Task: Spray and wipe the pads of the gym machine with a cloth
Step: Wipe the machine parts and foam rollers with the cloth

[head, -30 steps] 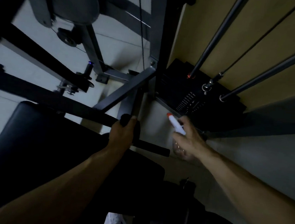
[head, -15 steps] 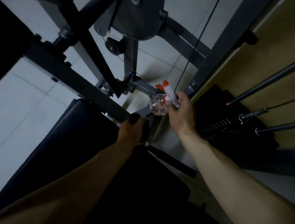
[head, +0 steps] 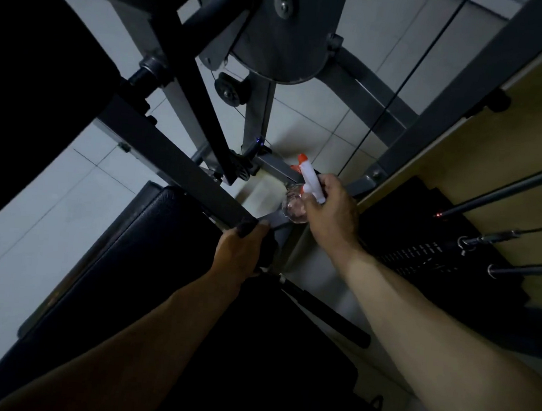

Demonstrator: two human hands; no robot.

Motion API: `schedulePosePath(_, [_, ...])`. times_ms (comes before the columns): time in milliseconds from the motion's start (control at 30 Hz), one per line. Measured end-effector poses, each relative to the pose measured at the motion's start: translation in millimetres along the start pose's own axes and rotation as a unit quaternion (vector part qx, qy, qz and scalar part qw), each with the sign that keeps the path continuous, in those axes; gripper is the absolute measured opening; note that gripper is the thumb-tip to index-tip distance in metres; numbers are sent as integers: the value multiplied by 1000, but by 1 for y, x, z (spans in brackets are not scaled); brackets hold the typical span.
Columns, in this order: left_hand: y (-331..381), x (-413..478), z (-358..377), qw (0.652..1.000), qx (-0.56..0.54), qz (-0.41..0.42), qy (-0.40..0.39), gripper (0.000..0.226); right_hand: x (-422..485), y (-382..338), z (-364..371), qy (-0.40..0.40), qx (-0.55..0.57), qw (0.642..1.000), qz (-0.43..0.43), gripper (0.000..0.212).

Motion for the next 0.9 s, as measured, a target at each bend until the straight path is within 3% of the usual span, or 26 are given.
schedulePosePath(133, [2,-7,6,1000,-6,-15,-16,26,0,10,-2,-40,17,999,16,25])
schedulePosePath(267, [-2,-14,15,998,-14,-28,-49,26,-15,27,-11,-61,75,993,75,62])
schedulePosePath(367, [-8,-20,36,996,25,4,-82,30,-54,54,-21,7,158,958,237,29])
schedulePosePath(400, [-13,-20,47,993,59,26,-99,32,-70,62,-24,0,194,933,304,13])
schedulePosePath(433, [-16,-25,61,987,90,50,-125,37,-87,71,-24,-33,253,888,383,15])
schedulePosePath(467, [-23,-29,75,974,146,74,-157,46,-102,73,-25,-72,334,818,464,34])
schedulePosePath(500, [-25,-40,92,951,218,89,-200,66,-117,77,-27,-117,401,751,511,51])
schedulePosePath(533, [-34,-41,103,916,297,95,-251,89,-125,80,-30,-147,439,715,524,58])
schedulePosePath(567, [-40,-43,112,863,395,140,-283,127,-130,90,-33,-147,455,706,522,56])
schedulePosePath(600, [-43,-42,114,826,463,150,-284,79,-130,96,-37,-135,466,707,515,47])
schedulePosePath(633, [-46,-34,113,826,475,157,-261,84,-130,113,-38,-127,421,743,506,38])
schedulePosePath(700, [-51,-3,106,795,558,172,-163,52,-126,152,-42,-125,255,837,468,40])
schedulePosePath(733, [-58,14,98,758,618,167,-123,34,-122,163,-44,-129,153,881,430,42])
schedulePosePath(800, [-72,36,93,688,695,170,-122,24,-112,172,-41,-132,42,933,332,33])
schedulePosePath(900, [-81,37,97,644,730,205,-105,25,-107,167,-6,-178,10,971,160,17])
Point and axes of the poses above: each hand's wrist, its own x-axis towards the middle knuckle, its own z-axis out of the palm, y = z × x, the point moved 3 cm from there along x, towards the middle knuckle, and after that the axes turned 1 degree about -z, right-handed, at the moved point
